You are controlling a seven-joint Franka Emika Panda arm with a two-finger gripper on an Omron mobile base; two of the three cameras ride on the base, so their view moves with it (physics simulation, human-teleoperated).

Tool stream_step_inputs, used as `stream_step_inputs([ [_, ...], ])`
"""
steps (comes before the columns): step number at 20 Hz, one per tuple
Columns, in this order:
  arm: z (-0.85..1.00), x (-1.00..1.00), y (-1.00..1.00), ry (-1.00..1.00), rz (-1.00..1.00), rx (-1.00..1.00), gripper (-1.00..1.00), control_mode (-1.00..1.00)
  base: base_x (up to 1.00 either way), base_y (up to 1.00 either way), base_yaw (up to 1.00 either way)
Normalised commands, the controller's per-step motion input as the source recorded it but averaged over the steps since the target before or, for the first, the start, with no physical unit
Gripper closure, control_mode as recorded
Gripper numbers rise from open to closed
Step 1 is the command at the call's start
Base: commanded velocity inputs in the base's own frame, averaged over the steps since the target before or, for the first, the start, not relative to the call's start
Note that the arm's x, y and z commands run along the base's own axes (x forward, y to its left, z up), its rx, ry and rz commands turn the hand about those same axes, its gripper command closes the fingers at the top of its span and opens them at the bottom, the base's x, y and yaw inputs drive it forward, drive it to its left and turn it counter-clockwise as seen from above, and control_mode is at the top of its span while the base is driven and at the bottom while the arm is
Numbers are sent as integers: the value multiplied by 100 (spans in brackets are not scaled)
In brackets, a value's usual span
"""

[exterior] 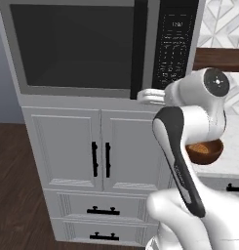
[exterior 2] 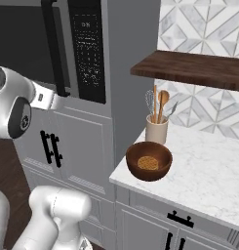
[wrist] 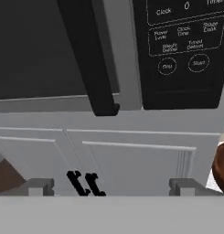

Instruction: Open the microwave, place the bowl with waffle inside the microwave, then close the microwave door and turn it on.

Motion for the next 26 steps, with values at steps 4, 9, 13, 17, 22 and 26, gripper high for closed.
stream_step_inputs([
  [4,54,0,16,-26,-21,0,-100,-100,0,0,0],
  [9,42,0,6,-16,-19,-13,-100,-100,0,0,0],
  [13,45,12,8,6,-3,-22,-100,-100,0,0,0],
  [17,43,19,14,26,0,-24,-100,-100,0,0,0],
  [22,9,29,14,17,0,-14,-100,-100,0,0,0],
  [26,-26,42,1,0,0,-3,-100,-100,0,0,0],
])
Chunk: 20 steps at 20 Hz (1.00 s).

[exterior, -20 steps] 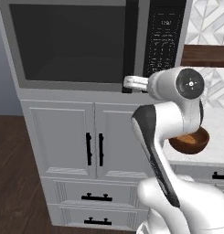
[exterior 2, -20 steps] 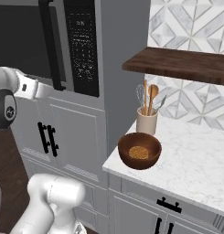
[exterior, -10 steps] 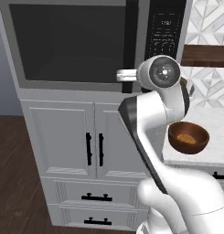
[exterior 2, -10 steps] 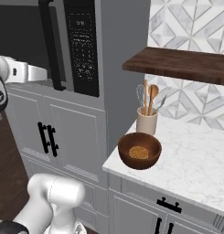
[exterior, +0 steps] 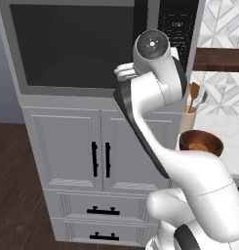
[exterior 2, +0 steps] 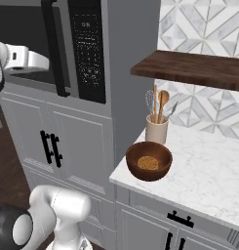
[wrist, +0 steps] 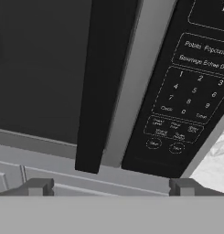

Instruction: Open the microwave, place the bowl with waffle inside the microwave, then close the microwave door and turn it on.

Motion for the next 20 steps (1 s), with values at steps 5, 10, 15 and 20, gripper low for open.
stream_step_inputs([
  [5,-36,68,0,0,0,0,-100,-100,0,0,0],
  [10,-26,70,-2,0,0,0,-100,-100,0,0,0],
  [15,-31,44,-14,-1,0,0,-100,-100,0,0,0],
  [20,-35,38,-17,0,0,0,-100,-100,0,0,0],
])
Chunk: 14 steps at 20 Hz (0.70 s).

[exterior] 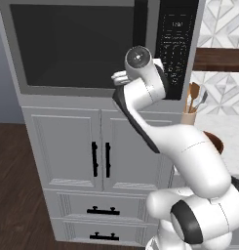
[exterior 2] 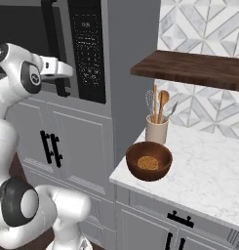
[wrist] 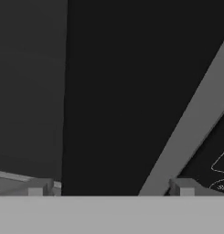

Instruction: Open the microwave, place the bowl with waffle inside the microwave, then close the microwave door and turn it on.

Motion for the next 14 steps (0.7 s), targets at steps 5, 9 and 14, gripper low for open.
stream_step_inputs([
  [5,-34,62,1,-6,0,1,-100,-100,0,0,0],
  [9,-36,69,11,-14,0,4,-100,-100,0,0,0],
  [14,-51,83,40,-18,3,5,-100,-100,0,0,0],
])
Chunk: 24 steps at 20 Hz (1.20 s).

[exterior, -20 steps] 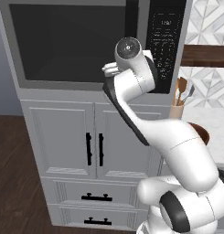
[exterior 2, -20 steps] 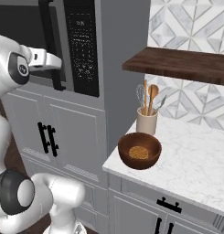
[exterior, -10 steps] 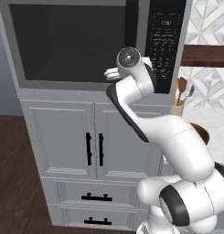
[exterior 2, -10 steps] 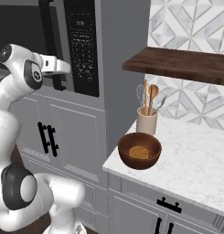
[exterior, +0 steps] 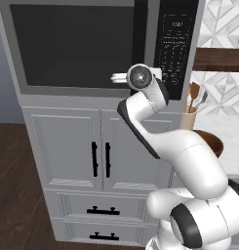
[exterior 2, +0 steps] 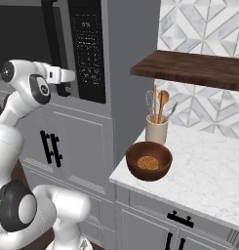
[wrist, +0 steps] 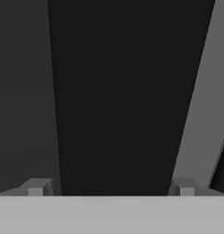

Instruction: Open the microwave, place the bowl with waffle inside the microwave, then close the microwave door and turn it on.

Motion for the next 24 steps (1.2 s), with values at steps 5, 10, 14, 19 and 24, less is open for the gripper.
stream_step_inputs([
  [5,-74,100,62,-18,10,1,100,-100,0,0,0],
  [10,-54,97,76,-5,9,1,100,-100,0,0,0],
  [14,-25,61,90,-2,14,2,100,-100,0,0,0],
  [19,-1,2,100,0,17,-4,100,-100,0,0,0],
  [24,-14,-15,100,-1,22,-6,100,-100,0,0,0],
])
